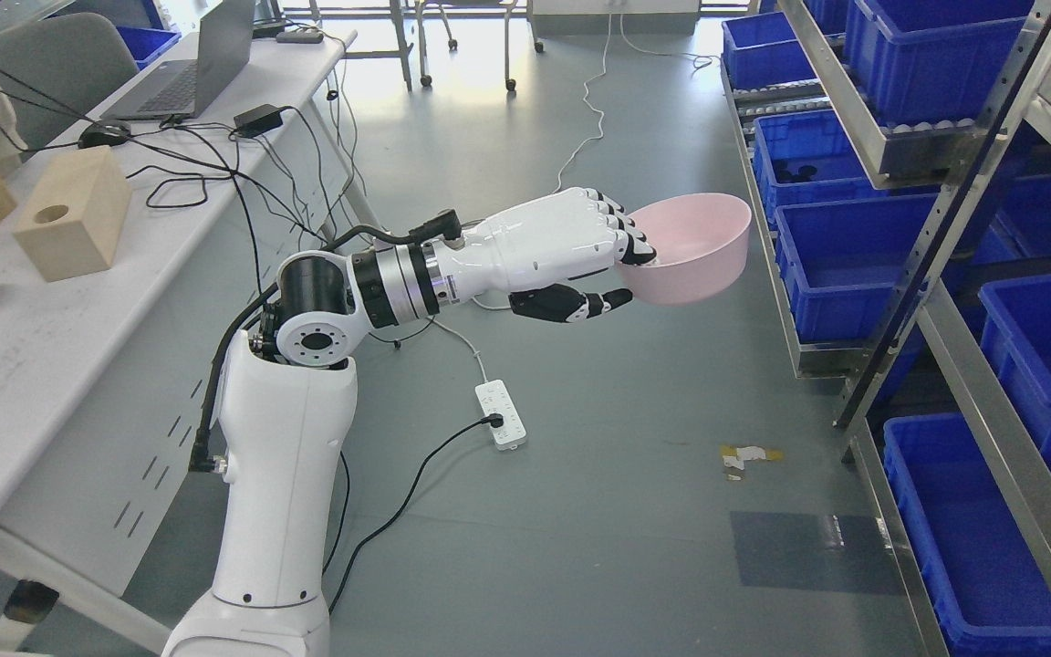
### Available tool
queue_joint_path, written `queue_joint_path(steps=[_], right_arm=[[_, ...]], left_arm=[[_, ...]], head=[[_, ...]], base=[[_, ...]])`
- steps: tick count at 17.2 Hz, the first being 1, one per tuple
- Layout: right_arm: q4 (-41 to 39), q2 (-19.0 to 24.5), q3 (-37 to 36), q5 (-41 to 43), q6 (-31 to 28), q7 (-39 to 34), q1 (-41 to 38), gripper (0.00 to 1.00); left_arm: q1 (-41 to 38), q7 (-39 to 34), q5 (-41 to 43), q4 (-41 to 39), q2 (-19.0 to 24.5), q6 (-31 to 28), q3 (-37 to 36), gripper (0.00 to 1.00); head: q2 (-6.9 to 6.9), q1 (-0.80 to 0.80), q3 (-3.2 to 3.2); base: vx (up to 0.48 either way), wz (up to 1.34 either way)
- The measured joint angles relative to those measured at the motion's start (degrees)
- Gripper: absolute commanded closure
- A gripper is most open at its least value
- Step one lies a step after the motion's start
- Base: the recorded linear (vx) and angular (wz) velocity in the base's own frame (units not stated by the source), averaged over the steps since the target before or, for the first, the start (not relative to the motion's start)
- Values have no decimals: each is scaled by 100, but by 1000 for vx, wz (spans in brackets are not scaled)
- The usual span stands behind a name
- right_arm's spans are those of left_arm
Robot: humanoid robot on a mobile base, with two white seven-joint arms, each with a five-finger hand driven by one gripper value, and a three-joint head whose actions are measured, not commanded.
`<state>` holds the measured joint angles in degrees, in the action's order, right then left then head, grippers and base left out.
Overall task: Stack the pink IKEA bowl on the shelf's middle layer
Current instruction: 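Carry the pink bowl in the left hand while driving to the shelf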
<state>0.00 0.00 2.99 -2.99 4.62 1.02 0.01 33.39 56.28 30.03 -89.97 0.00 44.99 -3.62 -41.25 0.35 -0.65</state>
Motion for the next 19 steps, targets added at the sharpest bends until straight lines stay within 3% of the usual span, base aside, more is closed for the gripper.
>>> queue_joint_path(steps=[5, 19], right_arm=[[0, 0, 0, 0, 0, -1, 0, 0], [0, 0, 0, 0, 0, 2, -4, 0]], left_arm=[[27, -16, -29, 1, 0, 0, -112, 94], [66, -67, -102, -28, 0, 0, -413, 93]], head=[[0, 0, 0], [0, 0, 0]], base=[[84, -699], [78, -1287]])
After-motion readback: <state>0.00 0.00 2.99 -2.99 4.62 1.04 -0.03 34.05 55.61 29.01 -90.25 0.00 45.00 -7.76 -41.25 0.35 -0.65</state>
